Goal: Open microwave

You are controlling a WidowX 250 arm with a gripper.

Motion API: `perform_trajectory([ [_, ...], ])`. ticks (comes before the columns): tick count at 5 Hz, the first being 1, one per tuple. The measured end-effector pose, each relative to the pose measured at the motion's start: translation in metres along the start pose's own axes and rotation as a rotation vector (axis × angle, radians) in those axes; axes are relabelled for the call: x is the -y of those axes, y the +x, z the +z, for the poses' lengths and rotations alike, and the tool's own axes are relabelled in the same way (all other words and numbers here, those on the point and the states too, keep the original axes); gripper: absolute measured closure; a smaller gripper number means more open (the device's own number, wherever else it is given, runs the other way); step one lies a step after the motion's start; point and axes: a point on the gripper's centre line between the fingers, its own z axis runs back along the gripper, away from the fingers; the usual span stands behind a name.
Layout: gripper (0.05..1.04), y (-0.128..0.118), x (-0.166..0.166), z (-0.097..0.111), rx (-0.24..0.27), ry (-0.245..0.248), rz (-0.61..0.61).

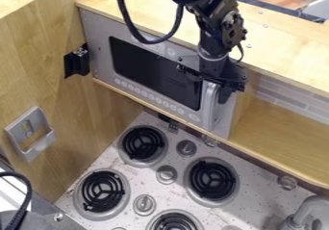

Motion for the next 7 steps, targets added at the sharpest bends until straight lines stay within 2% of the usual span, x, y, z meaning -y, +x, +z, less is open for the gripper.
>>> perform_trajectory([
  [1,0.684,-0.003,0.003,0.000,0.008,0.005,-0.005],
  [2,0.740,-0.006,0.005,-0.001,0.009,0.006,-0.009],
  [4,0.740,-0.018,0.001,0.002,-0.008,0.013,-0.013],
  [6,0.740,-0.046,-0.025,0.016,-0.068,0.034,0.003],
  [7,0.741,-0.055,-0.033,0.017,-0.092,0.027,0.002],
])
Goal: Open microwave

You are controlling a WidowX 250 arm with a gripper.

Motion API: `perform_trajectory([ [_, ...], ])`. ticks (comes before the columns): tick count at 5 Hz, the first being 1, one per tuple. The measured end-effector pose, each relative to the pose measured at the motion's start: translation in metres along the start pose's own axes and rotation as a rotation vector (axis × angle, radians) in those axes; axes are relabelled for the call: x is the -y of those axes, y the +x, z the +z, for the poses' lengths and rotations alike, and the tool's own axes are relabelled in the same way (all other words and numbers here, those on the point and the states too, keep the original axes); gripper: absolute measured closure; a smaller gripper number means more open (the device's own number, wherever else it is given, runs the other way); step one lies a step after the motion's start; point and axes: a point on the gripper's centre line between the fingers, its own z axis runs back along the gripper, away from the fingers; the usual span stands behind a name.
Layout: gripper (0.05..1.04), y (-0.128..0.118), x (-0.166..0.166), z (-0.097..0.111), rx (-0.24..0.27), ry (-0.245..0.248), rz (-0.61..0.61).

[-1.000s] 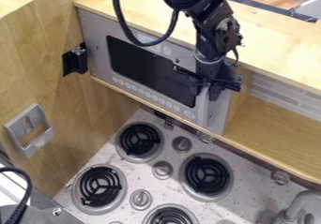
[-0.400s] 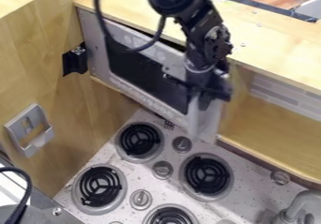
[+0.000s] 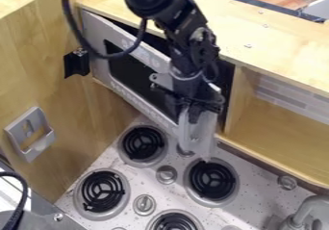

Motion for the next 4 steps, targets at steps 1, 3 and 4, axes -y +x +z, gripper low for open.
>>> perform_trajectory([
  [1,0.670,-0.006,-0.003,0.000,-0.006,-0.010,0.011],
  [3,0.097,-0.013,-0.018,-0.002,-0.058,0.013,0.074],
  [4,0.080,-0.011,-0.018,0.000,-0.064,0.014,0.082],
])
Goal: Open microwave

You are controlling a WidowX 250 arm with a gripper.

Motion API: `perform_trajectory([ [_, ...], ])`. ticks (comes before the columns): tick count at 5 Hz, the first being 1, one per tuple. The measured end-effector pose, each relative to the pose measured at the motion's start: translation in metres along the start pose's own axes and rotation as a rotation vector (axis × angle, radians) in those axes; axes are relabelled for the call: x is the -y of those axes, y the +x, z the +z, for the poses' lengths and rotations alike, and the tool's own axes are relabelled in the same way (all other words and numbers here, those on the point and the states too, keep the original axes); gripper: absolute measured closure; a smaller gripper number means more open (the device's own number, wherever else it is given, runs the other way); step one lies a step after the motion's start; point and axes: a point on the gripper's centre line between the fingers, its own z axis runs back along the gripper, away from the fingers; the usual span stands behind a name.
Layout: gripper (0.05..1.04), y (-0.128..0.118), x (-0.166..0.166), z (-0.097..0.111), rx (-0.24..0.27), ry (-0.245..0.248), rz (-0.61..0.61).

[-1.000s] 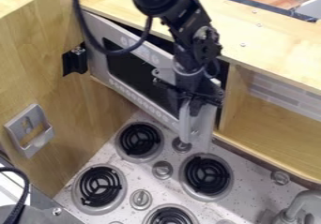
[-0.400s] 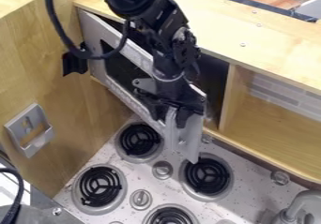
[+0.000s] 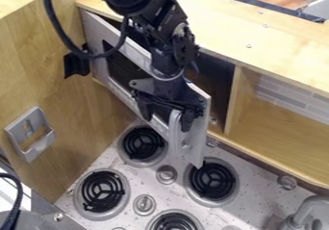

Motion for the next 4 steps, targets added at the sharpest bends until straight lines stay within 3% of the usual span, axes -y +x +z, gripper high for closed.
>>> perform_trajectory([
  [1,0.083,-0.002,-0.002,0.000,-0.020,0.008,0.004],
  [4,0.085,0.008,-0.003,0.059,0.107,0.001,0.070],
])
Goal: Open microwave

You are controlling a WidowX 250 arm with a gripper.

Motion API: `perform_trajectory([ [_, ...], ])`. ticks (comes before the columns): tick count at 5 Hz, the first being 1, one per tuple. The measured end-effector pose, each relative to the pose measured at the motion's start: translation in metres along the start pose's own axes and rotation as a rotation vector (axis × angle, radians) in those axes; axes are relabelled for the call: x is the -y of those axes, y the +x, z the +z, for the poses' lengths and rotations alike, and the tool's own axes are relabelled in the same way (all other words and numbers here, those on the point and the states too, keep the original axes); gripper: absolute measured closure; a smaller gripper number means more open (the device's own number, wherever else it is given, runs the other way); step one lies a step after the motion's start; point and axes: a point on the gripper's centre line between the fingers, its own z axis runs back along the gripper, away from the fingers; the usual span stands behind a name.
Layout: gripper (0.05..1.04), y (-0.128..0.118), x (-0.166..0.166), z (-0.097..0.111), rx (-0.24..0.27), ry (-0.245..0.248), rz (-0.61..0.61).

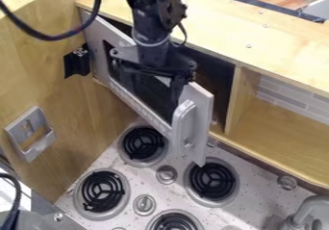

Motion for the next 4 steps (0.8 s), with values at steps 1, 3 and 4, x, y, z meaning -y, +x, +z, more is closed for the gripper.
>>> perform_trajectory([
  [1,0.085,0.001,0.010,0.006,0.017,-0.017,-0.017],
  [3,0.084,0.039,0.065,0.016,0.099,-0.099,-0.091],
  [4,0.085,0.048,0.080,0.007,0.100,-0.097,-0.128],
])
